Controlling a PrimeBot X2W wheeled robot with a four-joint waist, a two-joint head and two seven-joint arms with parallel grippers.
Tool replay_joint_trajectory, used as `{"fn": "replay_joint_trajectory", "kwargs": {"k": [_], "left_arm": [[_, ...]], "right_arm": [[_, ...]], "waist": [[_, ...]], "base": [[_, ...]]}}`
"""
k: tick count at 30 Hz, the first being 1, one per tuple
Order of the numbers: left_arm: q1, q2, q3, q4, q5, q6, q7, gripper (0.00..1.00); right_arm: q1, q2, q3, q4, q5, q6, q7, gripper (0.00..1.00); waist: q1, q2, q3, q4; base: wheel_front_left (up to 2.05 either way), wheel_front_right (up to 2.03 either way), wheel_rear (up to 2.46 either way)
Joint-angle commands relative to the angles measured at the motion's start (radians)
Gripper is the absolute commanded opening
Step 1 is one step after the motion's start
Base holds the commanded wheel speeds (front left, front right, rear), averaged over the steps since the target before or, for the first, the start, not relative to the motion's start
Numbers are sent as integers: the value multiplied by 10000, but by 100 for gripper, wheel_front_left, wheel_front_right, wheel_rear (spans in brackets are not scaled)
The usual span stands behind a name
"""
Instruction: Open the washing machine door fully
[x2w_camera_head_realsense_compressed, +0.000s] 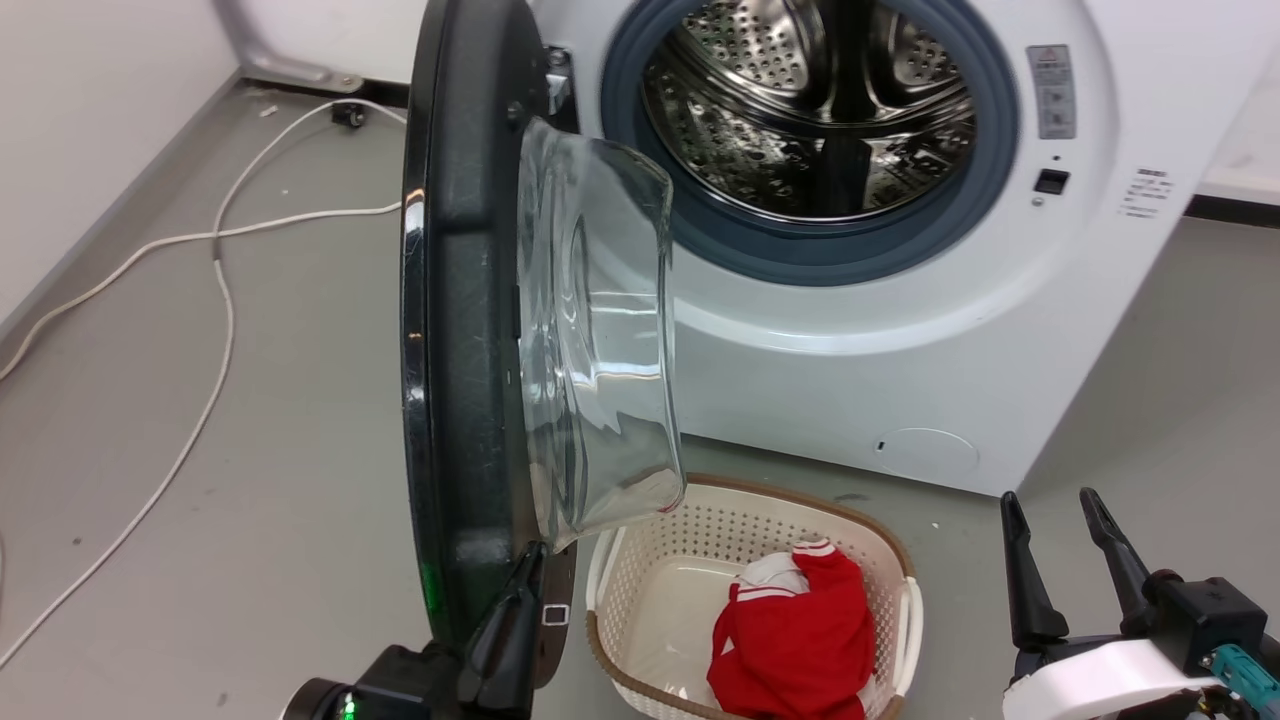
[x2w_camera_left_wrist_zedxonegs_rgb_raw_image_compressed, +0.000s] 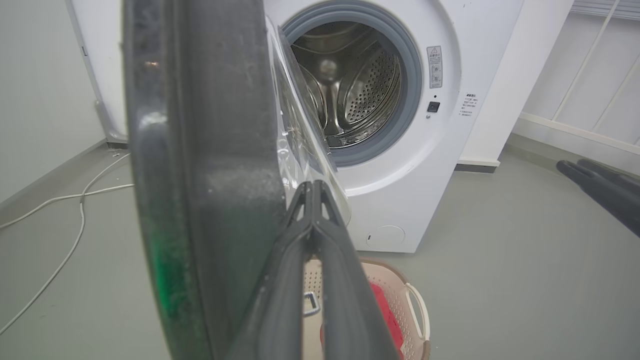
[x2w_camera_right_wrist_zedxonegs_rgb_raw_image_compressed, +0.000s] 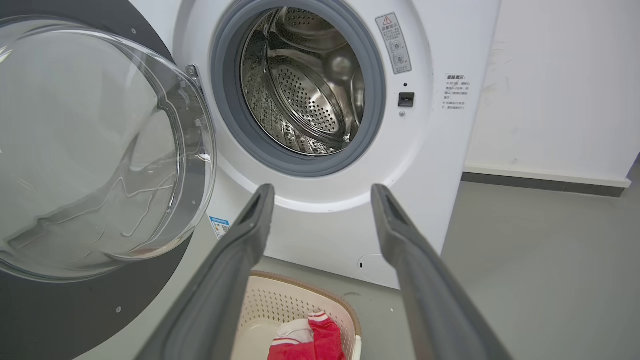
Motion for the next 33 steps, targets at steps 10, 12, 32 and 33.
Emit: {"fn": "replay_joint_trajectory", "kwargs": {"k": [10, 12, 32, 33], "left_arm": [[277, 463, 1080, -32, -193, 550, -197, 0], [213, 587, 1359, 32, -261, 606, -277, 0], [-1764, 1865, 4779, 2770, -2016, 250, -1582, 0], [-1923, 1946, 4931, 3005, -2145, 155, -1610, 0]], "right_arm": [[-54, 20, -59, -58, -67, -7, 54, 100], [-79, 20, -58, -87, -85, -7, 47, 100], [-714, 20, -153, -491, -398, -7, 313, 100], [-739, 20, -158, -506, -405, -7, 339, 100]], "waist": [[0, 0, 244, 847], [0, 0, 293, 892], [0, 0, 1475, 647], [0, 0, 1541, 630]], "base": [[0, 0, 0], [0, 0, 0], [0, 0, 0], [0, 0, 0]]}}
